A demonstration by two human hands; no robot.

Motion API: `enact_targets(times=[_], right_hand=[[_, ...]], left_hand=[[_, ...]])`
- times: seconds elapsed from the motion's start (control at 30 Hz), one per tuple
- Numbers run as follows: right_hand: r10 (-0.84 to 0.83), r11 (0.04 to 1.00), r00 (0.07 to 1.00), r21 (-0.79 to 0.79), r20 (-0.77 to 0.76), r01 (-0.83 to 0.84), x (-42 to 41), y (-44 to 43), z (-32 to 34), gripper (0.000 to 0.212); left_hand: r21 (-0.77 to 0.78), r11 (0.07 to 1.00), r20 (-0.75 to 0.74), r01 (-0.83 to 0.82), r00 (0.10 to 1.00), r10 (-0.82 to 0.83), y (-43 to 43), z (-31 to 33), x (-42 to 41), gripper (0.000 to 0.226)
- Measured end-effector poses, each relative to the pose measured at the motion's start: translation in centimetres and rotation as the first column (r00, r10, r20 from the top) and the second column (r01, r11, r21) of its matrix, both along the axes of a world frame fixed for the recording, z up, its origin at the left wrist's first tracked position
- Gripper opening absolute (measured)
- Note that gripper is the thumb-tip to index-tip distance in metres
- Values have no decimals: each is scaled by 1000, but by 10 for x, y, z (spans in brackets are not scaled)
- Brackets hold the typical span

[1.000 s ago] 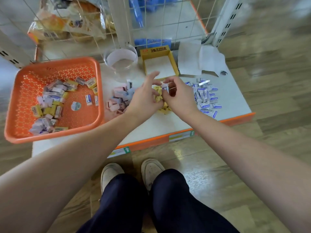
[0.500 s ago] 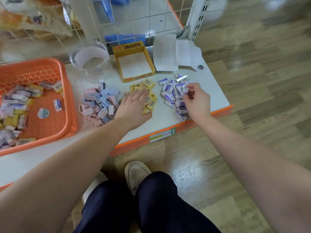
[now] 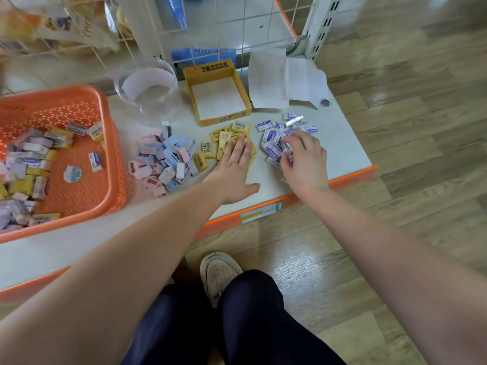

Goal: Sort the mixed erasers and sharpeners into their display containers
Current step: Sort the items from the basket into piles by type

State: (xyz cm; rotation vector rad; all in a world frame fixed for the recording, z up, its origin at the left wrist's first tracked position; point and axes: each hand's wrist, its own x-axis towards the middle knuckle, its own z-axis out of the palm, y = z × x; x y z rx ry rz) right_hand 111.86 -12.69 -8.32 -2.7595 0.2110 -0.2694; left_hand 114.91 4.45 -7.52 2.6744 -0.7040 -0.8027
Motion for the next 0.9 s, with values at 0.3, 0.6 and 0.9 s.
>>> enact_targets(times=[0.3,0.6,0.9], right_hand=[[355,934,919,20,-171,-357,19,59,-1,58],[336,916,862,-82,-378,-393,26,74,-12,63],[337,914,821,-49,-462,-403,37,78,14,73]], left_hand=[[227,943,438,-242,890,123,53,0,6,80],[224,957,463,-186,884,63,52,-2,16,48],[203,967,433,-153,900,52,78,18,11,65]])
